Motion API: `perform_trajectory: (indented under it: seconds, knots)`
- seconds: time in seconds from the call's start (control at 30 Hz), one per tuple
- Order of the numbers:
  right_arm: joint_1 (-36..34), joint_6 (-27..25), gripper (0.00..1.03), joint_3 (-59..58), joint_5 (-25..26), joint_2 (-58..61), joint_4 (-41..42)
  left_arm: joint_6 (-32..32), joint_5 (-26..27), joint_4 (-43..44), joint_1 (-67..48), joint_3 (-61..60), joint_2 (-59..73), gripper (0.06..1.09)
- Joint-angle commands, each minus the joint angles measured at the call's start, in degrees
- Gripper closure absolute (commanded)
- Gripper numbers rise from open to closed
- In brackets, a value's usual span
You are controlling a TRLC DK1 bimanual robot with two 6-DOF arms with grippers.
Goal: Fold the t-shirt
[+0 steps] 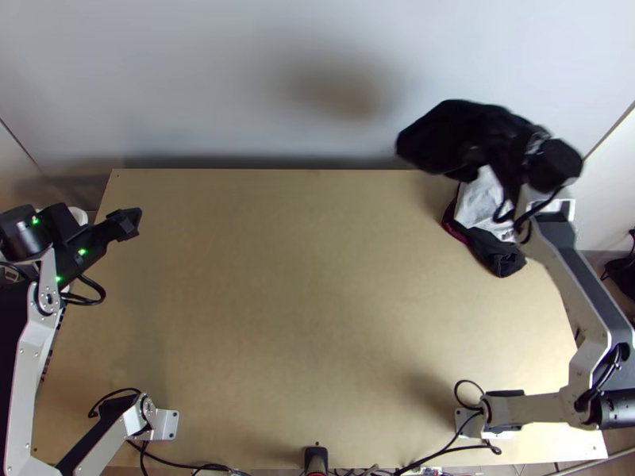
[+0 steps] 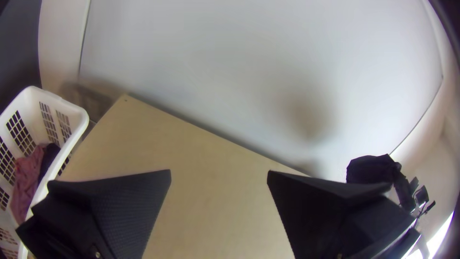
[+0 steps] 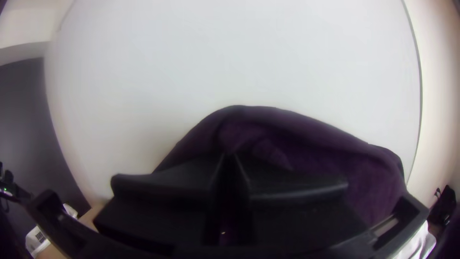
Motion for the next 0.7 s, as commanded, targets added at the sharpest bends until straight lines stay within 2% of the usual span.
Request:
perform_trajectory:
  seconds: [0.0, 0.43, 0.67]
  knots:
    - [-9.54, -1.77, 1.00, 5.82, -2.97, 2.77, -0.38, -1.13, 0.02, 0.00, -1.28, -0.91, -1.11, 0.11]
    - [-23.43, -4.23, 1.00, 6.97, -5.43, 9.27, 0.50, -1.48, -0.07, 0.00, -1.63, -4.07, -3.75, 0.11]
    - [-25.27, -6.43, 1.00, 1.25, -5.43, 10.94, 1.47, -1.48, 0.02, 0.00, -1.80, -6.27, -5.51, 0.11]
